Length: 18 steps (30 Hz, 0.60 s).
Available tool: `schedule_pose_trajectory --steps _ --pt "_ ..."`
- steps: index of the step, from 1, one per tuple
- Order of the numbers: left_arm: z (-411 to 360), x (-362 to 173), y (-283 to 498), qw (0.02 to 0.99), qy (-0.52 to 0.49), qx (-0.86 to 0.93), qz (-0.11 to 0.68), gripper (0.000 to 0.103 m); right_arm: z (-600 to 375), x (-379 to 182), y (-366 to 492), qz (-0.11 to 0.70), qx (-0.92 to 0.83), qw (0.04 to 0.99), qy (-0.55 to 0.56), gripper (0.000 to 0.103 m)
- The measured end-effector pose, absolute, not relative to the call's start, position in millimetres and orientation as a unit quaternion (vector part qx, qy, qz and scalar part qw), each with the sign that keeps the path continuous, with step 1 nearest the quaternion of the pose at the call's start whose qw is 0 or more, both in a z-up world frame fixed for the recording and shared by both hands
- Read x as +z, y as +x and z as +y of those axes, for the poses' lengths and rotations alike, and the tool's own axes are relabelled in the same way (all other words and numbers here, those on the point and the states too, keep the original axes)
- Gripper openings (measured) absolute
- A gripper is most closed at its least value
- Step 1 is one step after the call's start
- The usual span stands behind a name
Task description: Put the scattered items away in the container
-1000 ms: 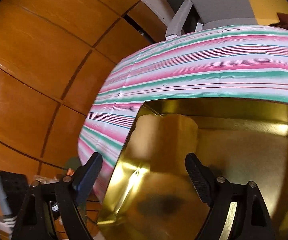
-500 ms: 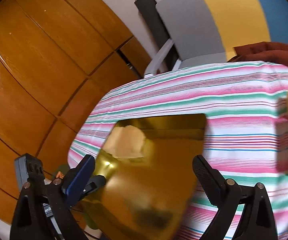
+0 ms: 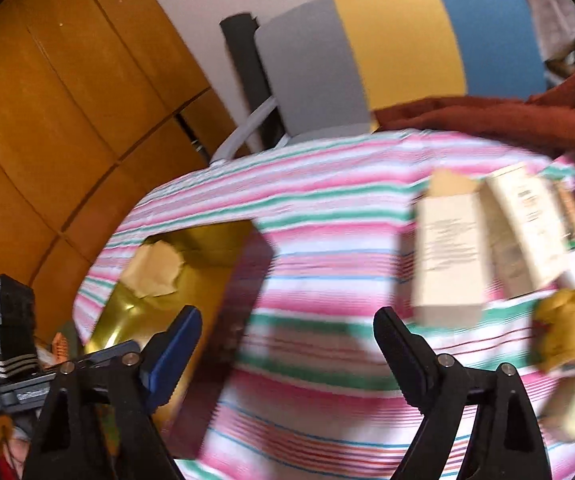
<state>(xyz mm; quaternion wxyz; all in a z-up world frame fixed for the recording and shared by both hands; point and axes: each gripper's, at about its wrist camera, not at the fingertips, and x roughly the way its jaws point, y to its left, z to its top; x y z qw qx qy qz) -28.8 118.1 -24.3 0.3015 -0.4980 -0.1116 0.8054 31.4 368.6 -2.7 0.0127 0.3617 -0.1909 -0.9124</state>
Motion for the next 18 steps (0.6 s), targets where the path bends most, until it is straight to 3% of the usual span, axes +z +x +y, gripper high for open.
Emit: schedule_pose_trajectory --steps 9,18 --pt "164.7 -19.8 -11.3 0.342 -0.501 0.791 -0.076 0.061 455.2 5.9 36.8 -0.092 -0.927 -0.14 0.336 0.089" --pt "201.9 -25.0 -0.8 0.365 -0.514 0.775 -0.051 0.061 495.6 -30.6 12.9 -0.102 -0.913 -0.14 0.369 0.089"
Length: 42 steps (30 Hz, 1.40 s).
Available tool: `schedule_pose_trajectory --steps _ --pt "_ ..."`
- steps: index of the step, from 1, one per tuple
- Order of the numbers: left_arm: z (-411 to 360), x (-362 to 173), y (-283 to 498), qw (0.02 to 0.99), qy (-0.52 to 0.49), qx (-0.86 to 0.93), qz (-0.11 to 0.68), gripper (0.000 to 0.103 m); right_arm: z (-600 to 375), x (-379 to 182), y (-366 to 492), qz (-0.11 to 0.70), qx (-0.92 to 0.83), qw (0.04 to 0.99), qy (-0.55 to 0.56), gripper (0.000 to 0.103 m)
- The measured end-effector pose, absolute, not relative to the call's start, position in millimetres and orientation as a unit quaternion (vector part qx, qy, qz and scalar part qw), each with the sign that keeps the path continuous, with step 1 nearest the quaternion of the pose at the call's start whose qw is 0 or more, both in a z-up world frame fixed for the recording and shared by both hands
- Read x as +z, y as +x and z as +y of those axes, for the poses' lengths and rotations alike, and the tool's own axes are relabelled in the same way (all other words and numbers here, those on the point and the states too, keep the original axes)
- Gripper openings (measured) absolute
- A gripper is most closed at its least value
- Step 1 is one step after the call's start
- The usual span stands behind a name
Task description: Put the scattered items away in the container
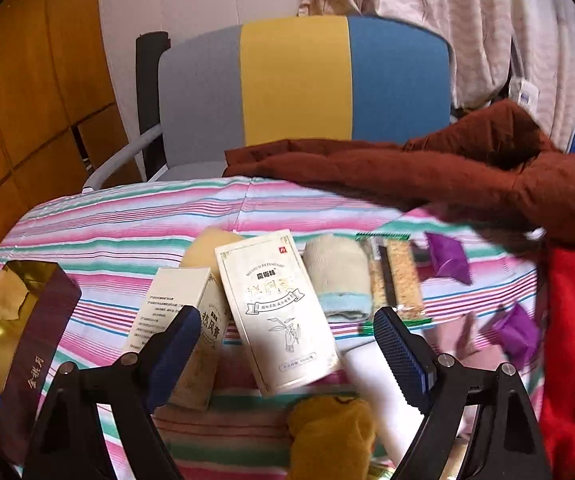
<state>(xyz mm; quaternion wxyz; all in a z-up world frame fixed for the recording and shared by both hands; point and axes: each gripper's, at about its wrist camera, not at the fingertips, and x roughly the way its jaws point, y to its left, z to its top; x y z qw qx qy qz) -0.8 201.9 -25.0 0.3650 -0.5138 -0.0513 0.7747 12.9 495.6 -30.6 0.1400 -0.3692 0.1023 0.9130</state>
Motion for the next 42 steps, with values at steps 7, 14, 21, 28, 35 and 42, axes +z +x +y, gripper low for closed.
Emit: schedule_pose_trajectory --steps 7,14,21,28,35,42 --pt "222.7 -31.4 -0.6 0.372 -0.521 0.767 -0.038 0.061 503.1 -51.4 1.0 0.133 0.901 0.115 -0.396 0.072" --pt "249.2 -33.5 -10.4 0.365 -0.518 0.773 -0.029 0.061 500.2 -55.6 0.8 0.16 0.895 0.096 -0.406 0.055" --pt "290.6 -32.6 -25.8 0.376 -0.526 0.762 -0.029 0.062 506.7 -43.0 11.3 0.174 0.897 0.118 -0.387 0.051" --pt "330.0 -38.9 -40.3 0.381 -0.537 0.752 -0.013 0.062 520.3 -31.9 21.4 0.199 0.901 0.129 -0.363 0.051" --pt "360.6 -44.0 -50.4 0.376 -0.54 0.753 0.012 0.062 534.3 -26.0 29.4 0.227 0.9 0.142 -0.343 0.051" --pt "366.0 -60.1 -54.9 0.374 -0.533 0.759 0.027 0.063 537.7 -26.7 28.5 0.236 0.9 0.137 -0.34 0.051"
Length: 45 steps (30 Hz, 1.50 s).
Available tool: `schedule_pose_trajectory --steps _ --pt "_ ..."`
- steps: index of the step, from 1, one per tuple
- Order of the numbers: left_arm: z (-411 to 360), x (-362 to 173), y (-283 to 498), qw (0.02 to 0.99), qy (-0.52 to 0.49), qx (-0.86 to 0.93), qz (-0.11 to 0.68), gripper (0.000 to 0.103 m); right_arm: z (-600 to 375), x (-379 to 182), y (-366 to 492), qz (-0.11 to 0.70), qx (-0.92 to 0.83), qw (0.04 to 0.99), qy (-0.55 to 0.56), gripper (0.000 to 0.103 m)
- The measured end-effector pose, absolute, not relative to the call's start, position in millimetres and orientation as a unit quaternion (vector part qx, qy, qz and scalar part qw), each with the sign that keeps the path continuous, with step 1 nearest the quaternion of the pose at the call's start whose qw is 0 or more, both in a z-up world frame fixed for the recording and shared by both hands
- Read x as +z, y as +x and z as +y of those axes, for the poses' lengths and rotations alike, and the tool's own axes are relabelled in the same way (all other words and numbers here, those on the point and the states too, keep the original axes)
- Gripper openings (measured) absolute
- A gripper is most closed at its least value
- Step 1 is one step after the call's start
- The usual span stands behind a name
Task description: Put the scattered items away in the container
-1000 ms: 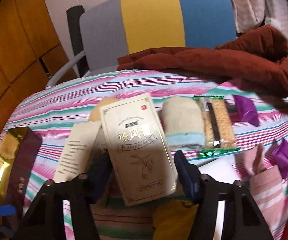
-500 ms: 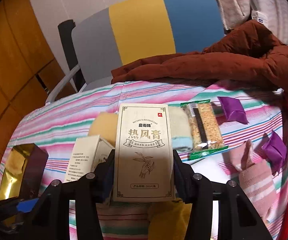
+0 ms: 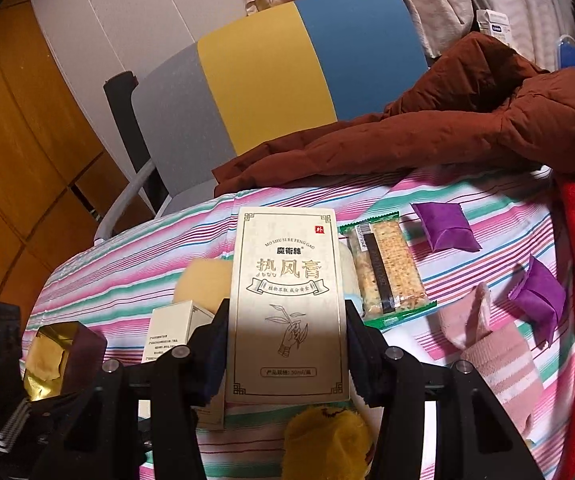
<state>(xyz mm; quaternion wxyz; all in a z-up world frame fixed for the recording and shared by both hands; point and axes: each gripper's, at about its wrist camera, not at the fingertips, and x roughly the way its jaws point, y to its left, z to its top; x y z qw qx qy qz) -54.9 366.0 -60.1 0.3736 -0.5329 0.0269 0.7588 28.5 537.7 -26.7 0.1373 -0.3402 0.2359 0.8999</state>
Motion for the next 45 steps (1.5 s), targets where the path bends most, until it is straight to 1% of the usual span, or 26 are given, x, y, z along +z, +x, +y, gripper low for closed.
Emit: schedule_pose_trajectory --steps 3,8,13,22,26,36,45 --pt "361.0 -61.0 -54.0 0.376 -0.522 0.766 0.019 0.062 536.8 -26.9 27.4 0.235 0.901 0.133 -0.34 0.051" --pt "351.5 -57.8 -49.8 0.373 -0.506 0.777 0.023 0.057 532.7 -28.5 24.9 0.227 0.902 0.127 -0.345 0.051" --pt "336.0 -59.7 -45.4 0.371 -0.505 0.779 0.015 0.057 525.7 -29.9 21.5 0.212 0.904 0.118 -0.351 0.051" --pt "304.6 -61.5 -30.7 0.364 -0.5 0.786 0.006 0.054 510.1 -31.6 19.7 0.193 0.907 0.098 -0.361 0.051" --pt "296.2 -57.2 -19.6 0.369 -0.491 0.789 0.016 0.053 501.9 -29.7 21.3 0.184 0.91 0.09 -0.36 0.051" --pt "275.0 -48.0 -11.9 0.379 -0.48 0.791 0.005 0.052 477.9 -31.7 18.4 0.153 0.915 0.068 -0.367 0.051" --pt "255.7 -34.4 -7.0 0.389 -0.467 0.793 -0.024 0.051 473.8 -29.6 20.8 0.148 0.92 0.06 -0.358 0.051"
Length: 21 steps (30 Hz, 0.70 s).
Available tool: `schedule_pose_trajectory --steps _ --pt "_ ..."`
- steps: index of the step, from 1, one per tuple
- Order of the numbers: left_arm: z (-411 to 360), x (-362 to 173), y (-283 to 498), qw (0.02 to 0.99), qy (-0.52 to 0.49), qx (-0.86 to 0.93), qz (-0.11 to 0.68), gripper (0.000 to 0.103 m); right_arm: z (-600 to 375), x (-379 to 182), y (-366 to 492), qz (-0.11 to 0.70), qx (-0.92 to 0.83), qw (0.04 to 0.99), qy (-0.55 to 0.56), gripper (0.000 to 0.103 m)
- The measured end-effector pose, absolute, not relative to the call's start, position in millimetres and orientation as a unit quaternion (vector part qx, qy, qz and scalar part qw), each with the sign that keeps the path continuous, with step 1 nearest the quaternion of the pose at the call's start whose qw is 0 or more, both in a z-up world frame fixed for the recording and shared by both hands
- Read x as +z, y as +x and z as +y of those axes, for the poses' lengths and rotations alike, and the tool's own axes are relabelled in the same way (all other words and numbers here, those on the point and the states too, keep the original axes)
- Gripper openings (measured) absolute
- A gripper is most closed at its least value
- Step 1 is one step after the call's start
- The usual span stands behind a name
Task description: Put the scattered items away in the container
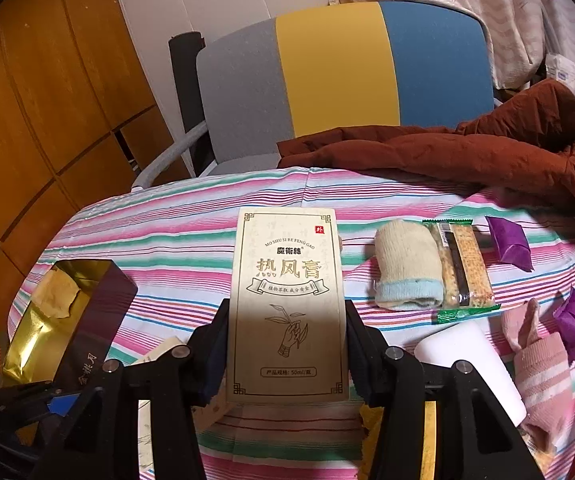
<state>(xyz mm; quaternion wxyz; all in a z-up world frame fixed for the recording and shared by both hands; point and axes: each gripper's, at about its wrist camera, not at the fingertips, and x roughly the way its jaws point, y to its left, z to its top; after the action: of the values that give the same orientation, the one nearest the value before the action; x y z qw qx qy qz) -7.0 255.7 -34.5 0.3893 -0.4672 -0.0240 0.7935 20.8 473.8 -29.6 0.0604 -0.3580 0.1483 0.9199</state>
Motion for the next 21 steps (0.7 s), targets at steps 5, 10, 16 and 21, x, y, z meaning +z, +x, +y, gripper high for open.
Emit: schedule_pose_trajectory --steps 5,10,16,21 --pt "259.4 -38.8 -3.9 0.388 -0.468 0.794 -0.007 0.051 472.0 -29.0 21.0 0.155 0.919 0.056 -0.358 0.051" --pt "277.7 -56.6 2.5 0.393 -0.494 0.775 0.021 0.051 471.0 -30.1 20.6 0.155 0.918 0.058 -0.361 0.051" --pt "295.0 -67.9 -4.3 0.39 -0.52 0.759 0.015 0.053 471.2 -32.3 18.4 0.153 0.915 0.056 -0.368 0.051" --pt "294.7 -63.0 -2.3 0.387 -0.505 0.771 0.027 0.051 469.6 -33.8 17.5 0.146 0.915 0.055 -0.371 0.051"
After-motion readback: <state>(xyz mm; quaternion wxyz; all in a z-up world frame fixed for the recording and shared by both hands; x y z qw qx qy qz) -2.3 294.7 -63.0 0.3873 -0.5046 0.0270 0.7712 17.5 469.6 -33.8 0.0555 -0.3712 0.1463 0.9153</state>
